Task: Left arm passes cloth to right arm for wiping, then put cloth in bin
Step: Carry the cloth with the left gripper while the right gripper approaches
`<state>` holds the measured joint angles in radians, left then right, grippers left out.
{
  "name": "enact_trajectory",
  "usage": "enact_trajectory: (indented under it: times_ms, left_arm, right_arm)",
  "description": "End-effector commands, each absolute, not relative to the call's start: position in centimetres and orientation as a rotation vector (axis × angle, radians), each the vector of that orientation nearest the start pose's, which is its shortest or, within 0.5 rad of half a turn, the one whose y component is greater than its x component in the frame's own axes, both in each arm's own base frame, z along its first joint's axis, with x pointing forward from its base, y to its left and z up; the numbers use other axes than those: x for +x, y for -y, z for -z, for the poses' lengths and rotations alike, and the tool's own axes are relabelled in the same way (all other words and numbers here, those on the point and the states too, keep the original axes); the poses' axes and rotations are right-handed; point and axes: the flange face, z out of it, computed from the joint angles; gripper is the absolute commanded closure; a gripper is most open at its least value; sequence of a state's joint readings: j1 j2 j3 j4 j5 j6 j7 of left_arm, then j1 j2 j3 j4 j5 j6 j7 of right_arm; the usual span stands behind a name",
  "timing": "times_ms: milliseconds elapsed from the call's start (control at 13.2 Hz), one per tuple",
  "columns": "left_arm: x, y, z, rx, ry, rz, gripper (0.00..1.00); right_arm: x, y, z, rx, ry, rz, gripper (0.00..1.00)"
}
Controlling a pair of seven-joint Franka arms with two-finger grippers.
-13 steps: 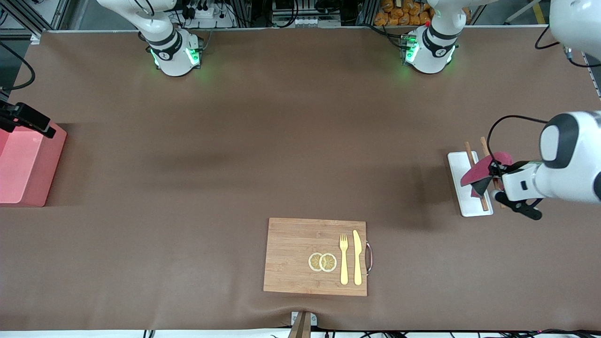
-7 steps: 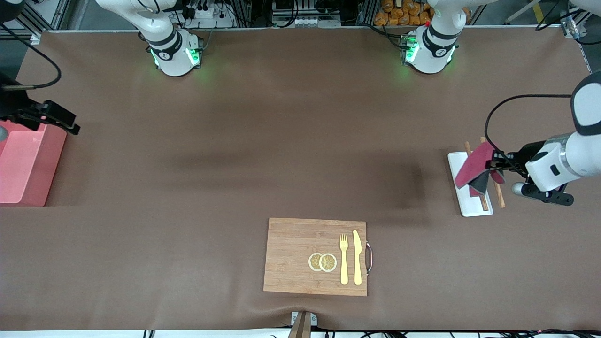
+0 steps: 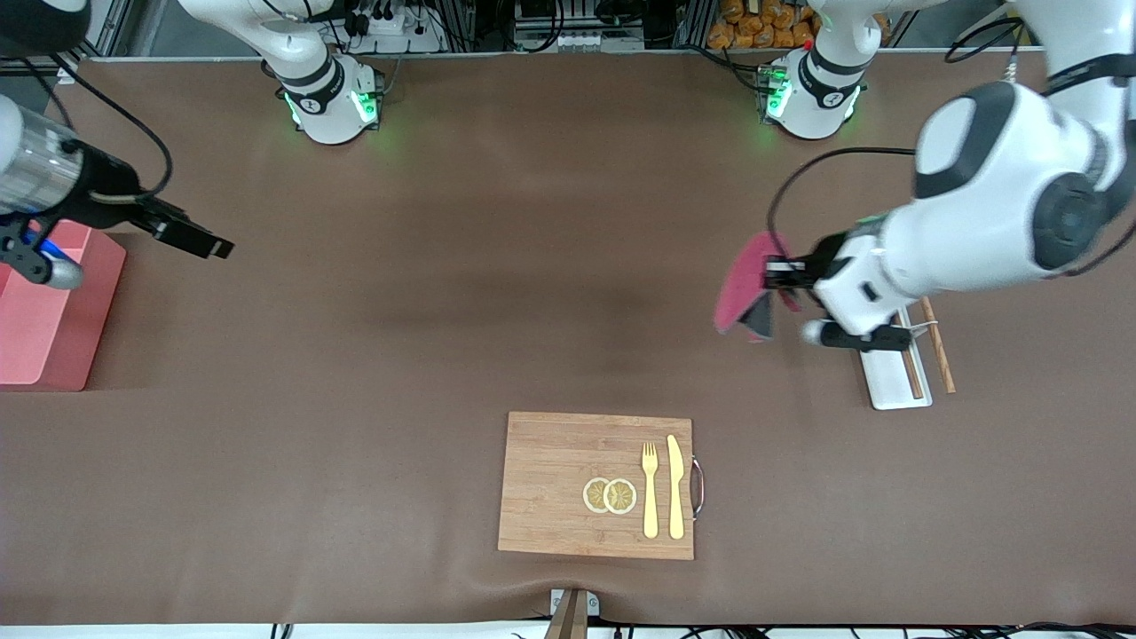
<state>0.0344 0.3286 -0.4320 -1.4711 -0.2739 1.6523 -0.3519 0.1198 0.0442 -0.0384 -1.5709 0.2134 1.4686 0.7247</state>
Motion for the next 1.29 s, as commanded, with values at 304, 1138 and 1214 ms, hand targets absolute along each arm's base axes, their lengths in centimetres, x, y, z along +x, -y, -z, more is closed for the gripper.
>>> enact_trajectory:
  times_ms: [304,1138,1214]
  left_arm:
    - [54.8,42.6,-48.7,-3.589,0.214,-0.357,1.0]
    - [47.4,54.0,-51.2,-3.769,0.416,-0.25,1.0]
    - [47.4,54.0,-51.3,-3.77,0.418,-0.249,1.0]
  right_arm:
    - [56.2,-15.2,-53.7,-2.387,-1.479,-0.807,0.0]
    - [57.1,-28.1,-47.0,-2.245,-1.545,-0.839,0.0]
    - [56.9,-28.5,-47.1,-2.25,-1.541,-0.841,0.0]
